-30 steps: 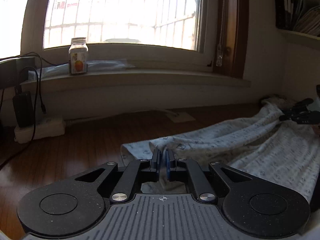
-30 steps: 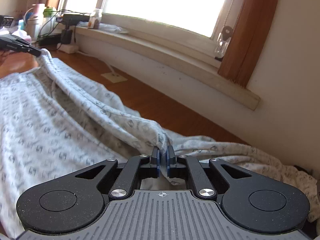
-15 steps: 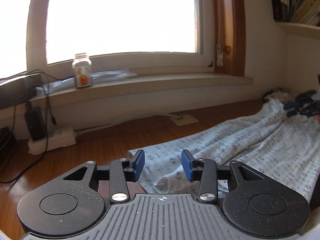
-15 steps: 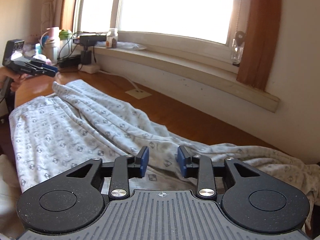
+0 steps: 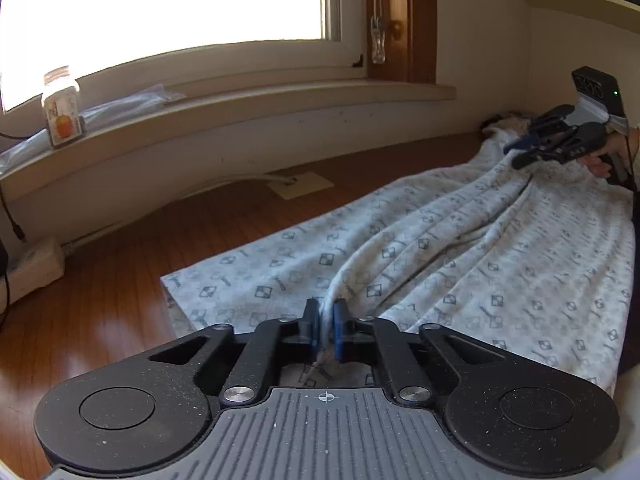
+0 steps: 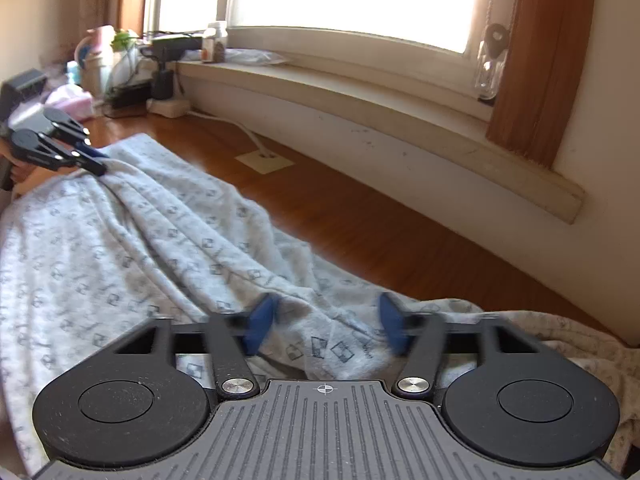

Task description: Fold clothes

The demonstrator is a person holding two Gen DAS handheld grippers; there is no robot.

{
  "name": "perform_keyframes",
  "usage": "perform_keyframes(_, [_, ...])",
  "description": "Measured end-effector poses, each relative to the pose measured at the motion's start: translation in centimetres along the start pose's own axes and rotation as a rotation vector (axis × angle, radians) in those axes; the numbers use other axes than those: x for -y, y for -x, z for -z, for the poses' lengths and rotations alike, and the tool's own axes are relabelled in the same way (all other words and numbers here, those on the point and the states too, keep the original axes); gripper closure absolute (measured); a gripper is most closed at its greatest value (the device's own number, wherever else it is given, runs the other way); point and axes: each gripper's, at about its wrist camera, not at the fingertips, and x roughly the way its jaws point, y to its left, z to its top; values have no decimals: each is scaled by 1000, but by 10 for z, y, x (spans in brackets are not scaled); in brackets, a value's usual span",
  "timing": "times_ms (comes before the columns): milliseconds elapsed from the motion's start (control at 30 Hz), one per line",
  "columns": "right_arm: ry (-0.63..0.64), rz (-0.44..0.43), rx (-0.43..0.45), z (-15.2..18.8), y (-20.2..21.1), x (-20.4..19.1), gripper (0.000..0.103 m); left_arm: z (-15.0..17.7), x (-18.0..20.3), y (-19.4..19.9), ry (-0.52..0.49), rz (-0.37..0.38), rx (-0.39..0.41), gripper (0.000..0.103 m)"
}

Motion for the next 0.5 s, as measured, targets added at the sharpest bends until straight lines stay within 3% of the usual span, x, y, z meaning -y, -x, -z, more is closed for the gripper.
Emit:
perform_keyframes(133, [56,29,45,1,27,-14,96,5,1,14,-11,-3,36,96])
perform_keyframes(267, [70,10,24,14,51,-29,95,11,3,28,-16,-13,52,96])
perform_keyframes(367, [78,-21,-45,29,54,-37,74,15,5,36,-19,-11,42,96])
perform_keyframes(500, [43,-39,-16,31,62,-34,63,8,7,40,7,13,53,96])
